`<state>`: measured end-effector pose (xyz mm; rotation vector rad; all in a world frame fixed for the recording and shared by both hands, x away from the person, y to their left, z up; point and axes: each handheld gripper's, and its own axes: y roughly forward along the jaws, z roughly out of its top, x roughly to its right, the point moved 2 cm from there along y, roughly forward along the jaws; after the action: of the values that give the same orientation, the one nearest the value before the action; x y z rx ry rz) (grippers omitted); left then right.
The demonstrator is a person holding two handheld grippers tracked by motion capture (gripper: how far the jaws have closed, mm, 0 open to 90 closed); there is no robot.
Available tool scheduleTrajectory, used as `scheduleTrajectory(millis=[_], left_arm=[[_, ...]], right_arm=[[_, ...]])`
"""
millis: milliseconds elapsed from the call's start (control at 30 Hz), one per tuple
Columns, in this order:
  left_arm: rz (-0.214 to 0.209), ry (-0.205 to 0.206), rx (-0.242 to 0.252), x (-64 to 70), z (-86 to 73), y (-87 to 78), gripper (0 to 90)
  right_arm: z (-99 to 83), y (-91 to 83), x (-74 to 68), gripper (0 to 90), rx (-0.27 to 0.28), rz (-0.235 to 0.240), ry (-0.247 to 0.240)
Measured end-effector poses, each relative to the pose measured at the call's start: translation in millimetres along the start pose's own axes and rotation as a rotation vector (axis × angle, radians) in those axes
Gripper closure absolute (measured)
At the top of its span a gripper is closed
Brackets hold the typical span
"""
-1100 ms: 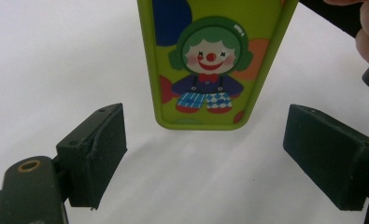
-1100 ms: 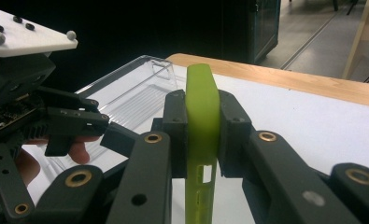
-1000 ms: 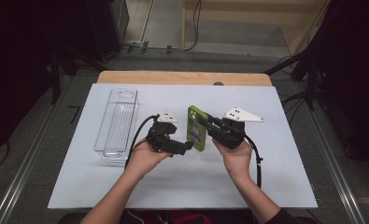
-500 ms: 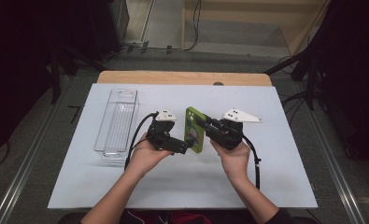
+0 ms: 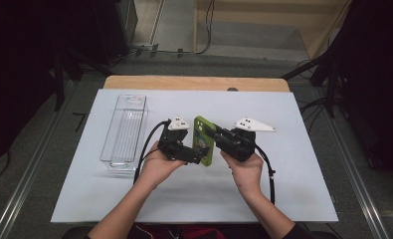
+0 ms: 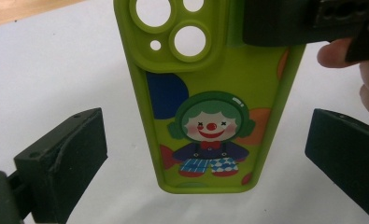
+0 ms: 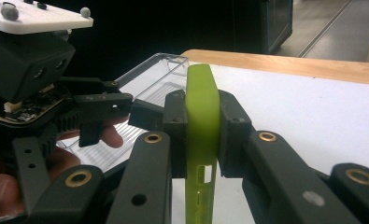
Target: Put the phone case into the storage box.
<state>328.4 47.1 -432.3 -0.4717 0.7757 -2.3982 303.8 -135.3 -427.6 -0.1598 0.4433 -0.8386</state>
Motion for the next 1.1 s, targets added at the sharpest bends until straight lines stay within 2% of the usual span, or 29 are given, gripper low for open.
scheduleTrajectory(millis=[267,433,667,900,1100], left_arm=[[0.011,0.001,-0.003,-0.3,-1.2,2.7,0.0],[-0.001,-0.011,-0.006,-0.1,-1.0,3.4,0.0],[0.017,-0.011,0.004,0.3,-0.8,4.7,0.0],[0.02,-0.04,0.007,-0.2,-0.1,5.2,0.0],[0.036,-0.038,0.015,0.1,-0.8,5.2,5.0]], right_arm=[[-2.0,1.8,-5.7,74.8,-0.01,0.014,0.01],[-2.3,2.5,-9.7,74.8,-0.014,0.027,0.014],[-3.2,3.3,-14.5,74.8,-0.015,0.038,0.014],[-5.6,5.8,-16.1,74.8,-0.031,0.055,0.03],[-5.9,6.5,-16.9,74.8,-0.034,0.06,0.037]])
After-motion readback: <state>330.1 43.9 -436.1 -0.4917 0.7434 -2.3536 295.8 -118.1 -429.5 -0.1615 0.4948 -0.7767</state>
